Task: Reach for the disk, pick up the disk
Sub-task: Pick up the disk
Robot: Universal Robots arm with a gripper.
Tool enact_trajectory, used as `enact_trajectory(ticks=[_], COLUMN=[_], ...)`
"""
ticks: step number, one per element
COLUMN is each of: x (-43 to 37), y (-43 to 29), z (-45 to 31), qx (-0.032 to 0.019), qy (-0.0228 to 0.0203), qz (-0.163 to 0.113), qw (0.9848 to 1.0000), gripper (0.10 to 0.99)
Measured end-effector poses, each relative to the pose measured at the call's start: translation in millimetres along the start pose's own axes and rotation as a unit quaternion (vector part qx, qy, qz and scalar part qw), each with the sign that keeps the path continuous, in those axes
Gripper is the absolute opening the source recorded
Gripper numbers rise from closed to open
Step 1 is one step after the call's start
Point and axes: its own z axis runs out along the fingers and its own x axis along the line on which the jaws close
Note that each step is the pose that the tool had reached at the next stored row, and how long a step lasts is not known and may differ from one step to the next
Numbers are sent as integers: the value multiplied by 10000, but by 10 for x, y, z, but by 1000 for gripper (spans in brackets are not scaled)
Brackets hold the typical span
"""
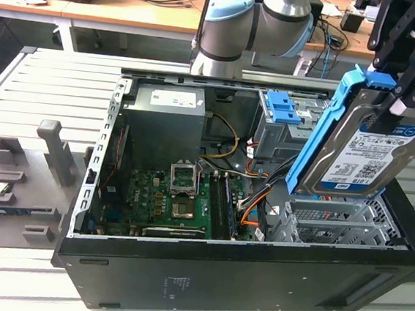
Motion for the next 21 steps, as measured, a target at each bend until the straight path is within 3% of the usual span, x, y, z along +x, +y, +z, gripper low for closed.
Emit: enact_trajectory(ticks=[21], x=[1], y=[-286], z=[29], qx=[-11], qy=[-1], qz=[0], qw=[10000], gripper=[365])
